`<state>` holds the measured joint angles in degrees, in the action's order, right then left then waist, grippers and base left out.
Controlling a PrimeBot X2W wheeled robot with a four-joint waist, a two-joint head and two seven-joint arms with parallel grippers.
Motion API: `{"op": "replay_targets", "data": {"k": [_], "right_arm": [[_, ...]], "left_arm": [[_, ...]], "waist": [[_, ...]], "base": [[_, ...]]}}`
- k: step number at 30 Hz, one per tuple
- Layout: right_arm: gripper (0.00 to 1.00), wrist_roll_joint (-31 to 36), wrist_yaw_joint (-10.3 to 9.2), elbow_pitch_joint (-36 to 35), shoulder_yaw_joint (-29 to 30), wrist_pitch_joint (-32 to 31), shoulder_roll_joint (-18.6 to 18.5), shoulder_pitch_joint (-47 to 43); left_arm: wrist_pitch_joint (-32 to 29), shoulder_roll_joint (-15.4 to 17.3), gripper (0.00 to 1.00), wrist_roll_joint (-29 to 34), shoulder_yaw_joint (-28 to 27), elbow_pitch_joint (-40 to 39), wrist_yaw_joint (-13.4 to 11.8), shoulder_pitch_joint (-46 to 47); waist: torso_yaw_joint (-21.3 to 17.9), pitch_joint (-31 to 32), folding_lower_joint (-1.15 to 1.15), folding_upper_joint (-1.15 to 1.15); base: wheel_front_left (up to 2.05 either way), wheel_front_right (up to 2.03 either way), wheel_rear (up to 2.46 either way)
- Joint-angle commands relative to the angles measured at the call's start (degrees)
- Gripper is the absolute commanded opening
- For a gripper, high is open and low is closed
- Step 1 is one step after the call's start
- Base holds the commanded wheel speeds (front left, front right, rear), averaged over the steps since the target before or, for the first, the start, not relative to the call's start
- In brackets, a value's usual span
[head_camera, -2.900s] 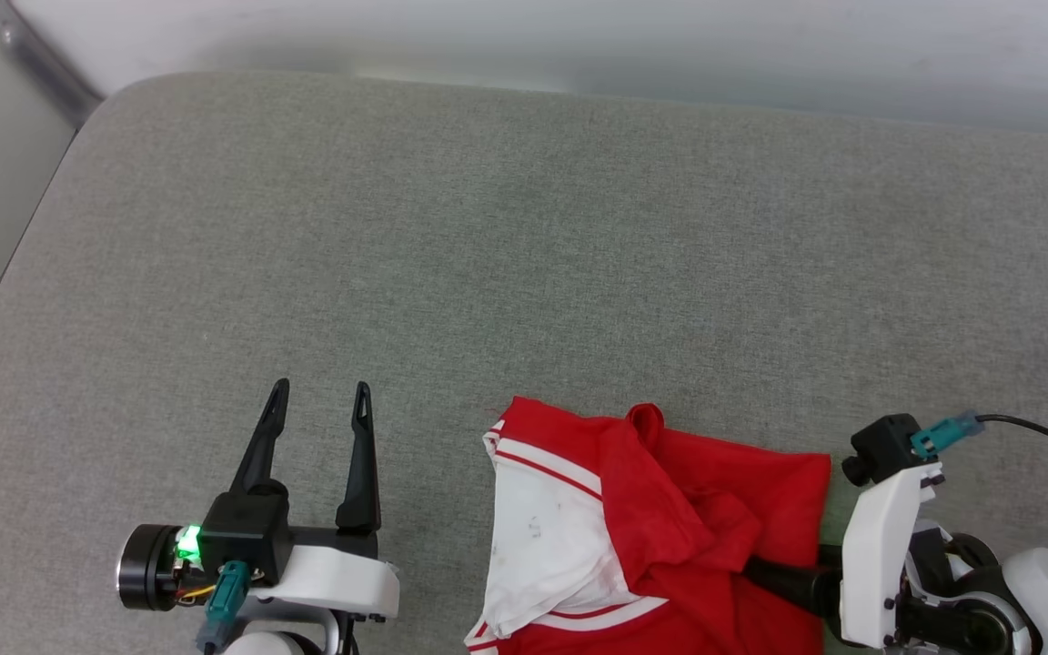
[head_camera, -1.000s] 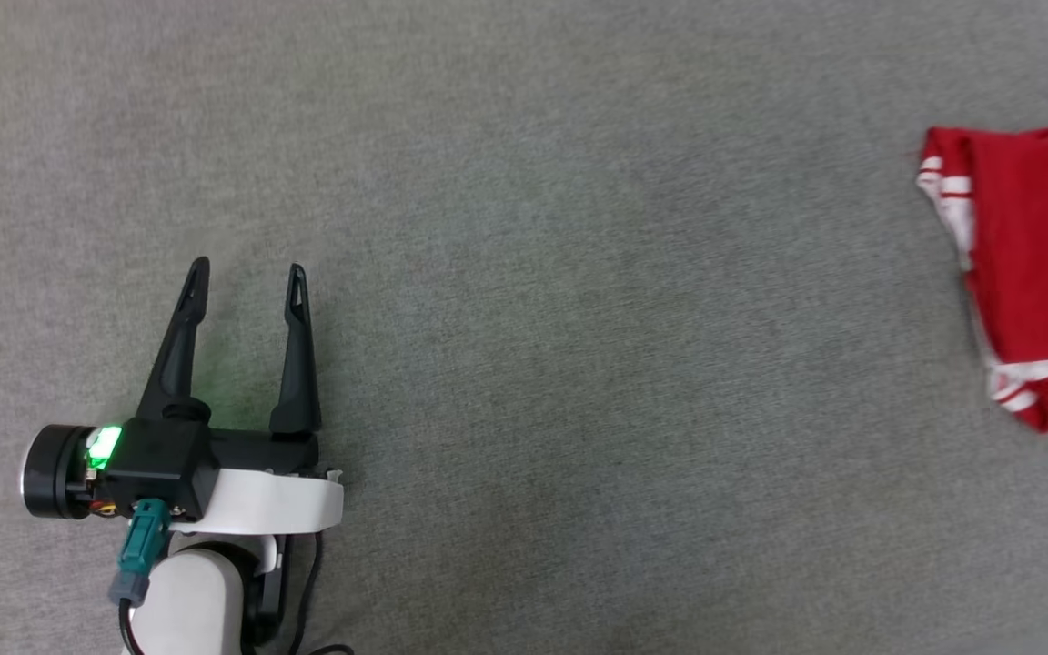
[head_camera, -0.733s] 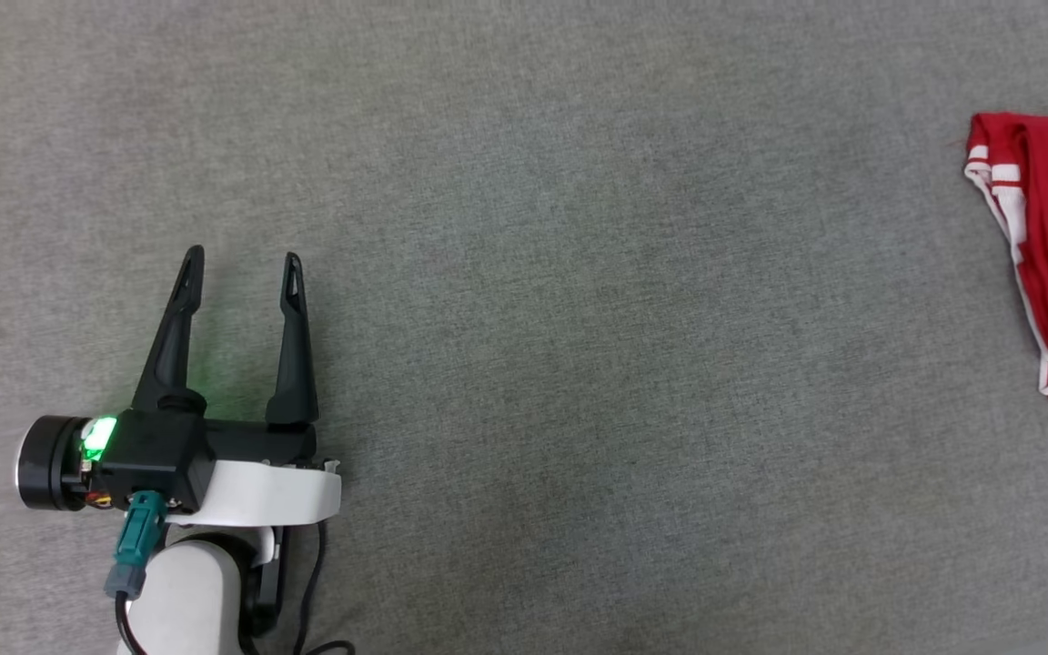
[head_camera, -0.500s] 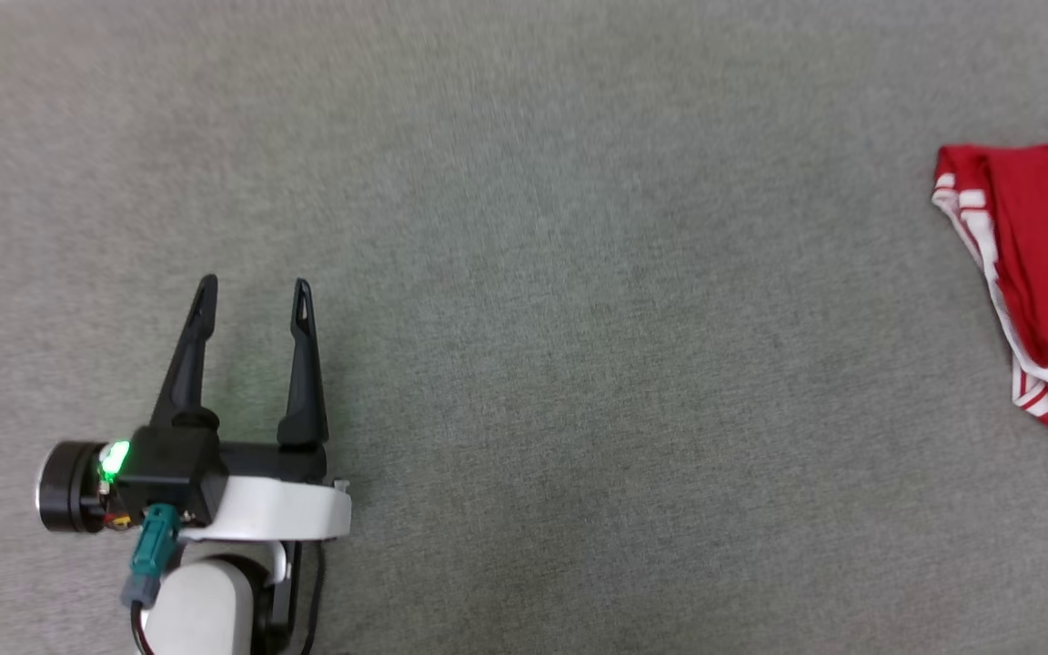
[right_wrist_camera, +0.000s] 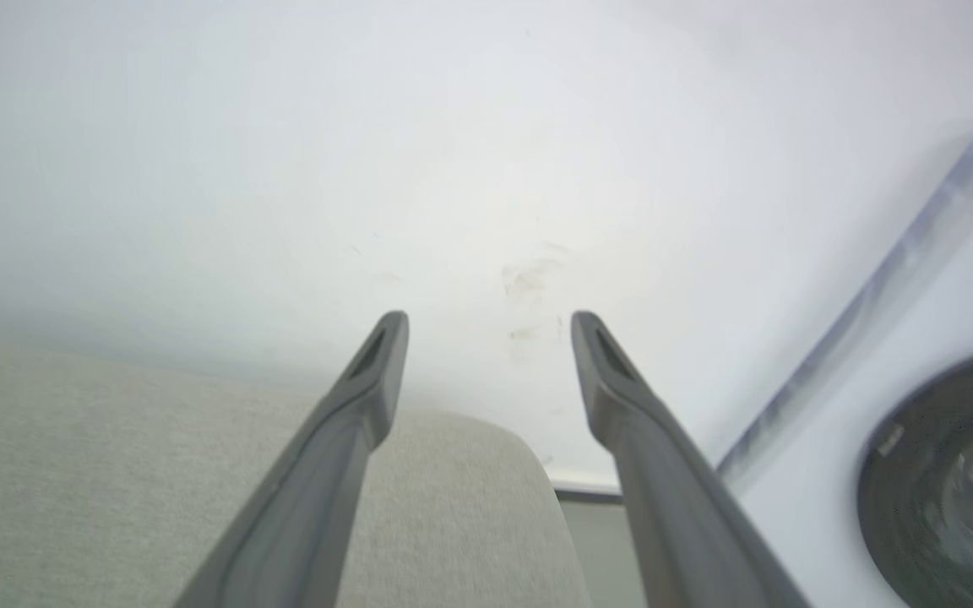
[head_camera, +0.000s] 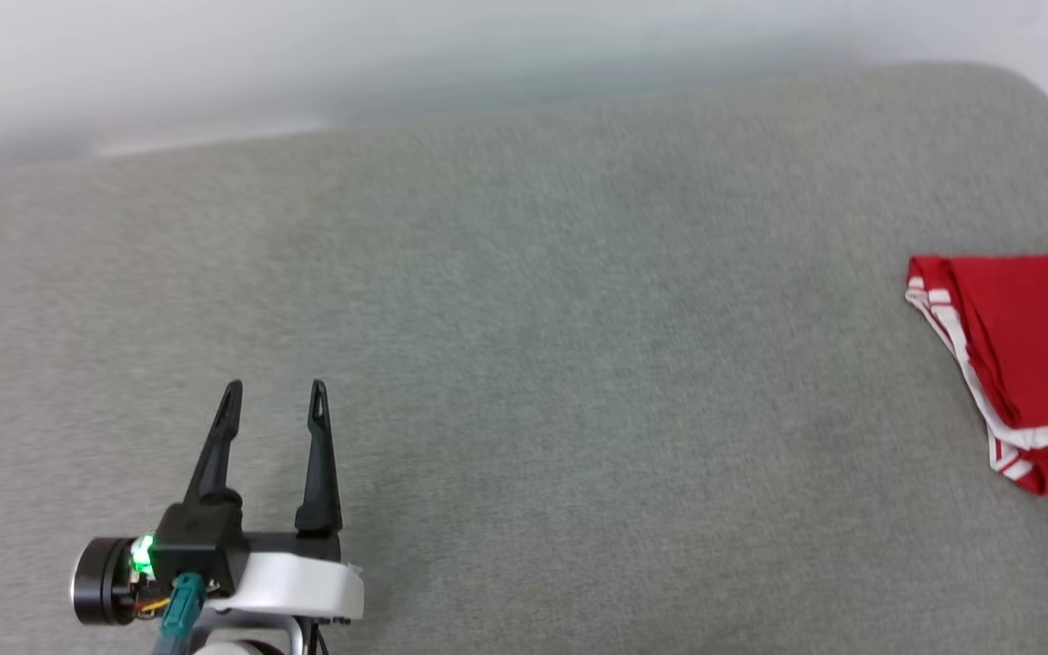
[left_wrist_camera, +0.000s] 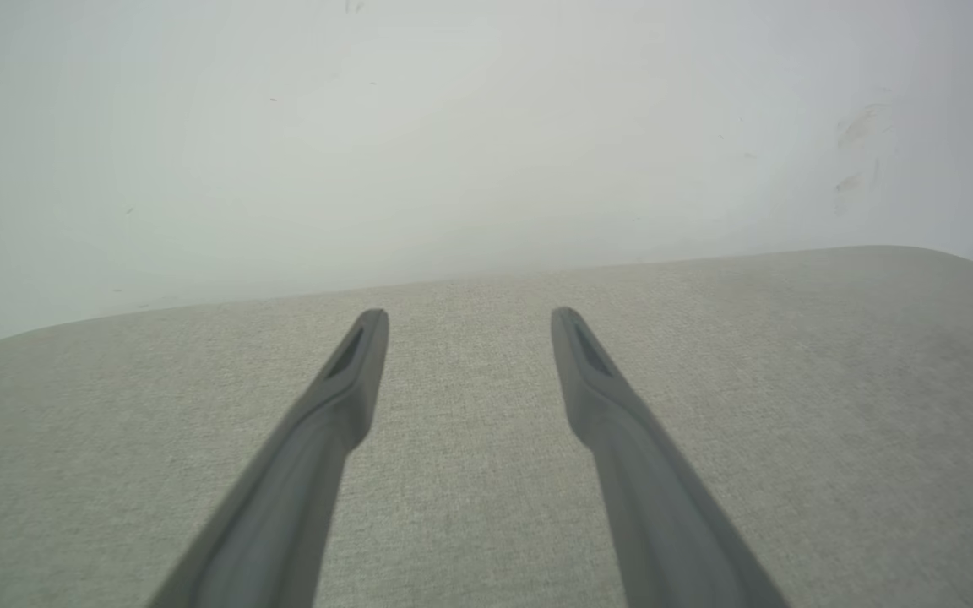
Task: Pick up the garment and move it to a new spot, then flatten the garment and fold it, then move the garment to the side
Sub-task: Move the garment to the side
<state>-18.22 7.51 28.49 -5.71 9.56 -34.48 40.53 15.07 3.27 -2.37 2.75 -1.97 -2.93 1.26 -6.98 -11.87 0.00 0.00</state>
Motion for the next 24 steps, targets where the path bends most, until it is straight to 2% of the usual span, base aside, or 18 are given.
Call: {"op": "replay_targets", "data": {"k": [1,8,16,19,24], "right_arm": [[1.0,1.2,-0.04,-2.2,1.0,1.3,1.8,-2.2],[1.0,7.3,-0.04,-15.7,6.3,4.7,12.8,-13.4],[1.0,10.7,-0.03,-23.0,9.7,5.5,25.1,-27.5],[1.0,10.6,-0.04,-24.0,9.8,5.6,27.6,-32.0],[1.0,10.6,-0.03,-23.9,9.7,5.6,29.5,-37.1]], "left_arm": [[0.1,0.0,1.0,-0.3,-0.2,0.0,-0.3,-1.0],[0.1,-0.2,1.0,-0.3,-0.8,0.5,-1.0,-3.7],[0.1,-0.3,1.0,-0.5,-0.4,1.1,-0.9,-4.8],[0.1,-0.4,1.0,-0.5,-0.2,1.3,-0.8,-5.2],[0.1,-0.4,1.0,-0.7,0.1,2.0,-1.0,-5.8]], "waist": [[2.2,3.0,0.0,0.0],[4.9,6.9,0.0,0.0],[7.8,9.7,0.0,0.0],[8.4,10.3,0.0,0.0],[9.0,11.3,0.0,0.0]], "base": [[0.0,0.0,0.0],[0.0,0.0,0.0],[0.0,0.0,0.0],[0.0,0.0,0.0],[0.0,0.0,0.0]]}}
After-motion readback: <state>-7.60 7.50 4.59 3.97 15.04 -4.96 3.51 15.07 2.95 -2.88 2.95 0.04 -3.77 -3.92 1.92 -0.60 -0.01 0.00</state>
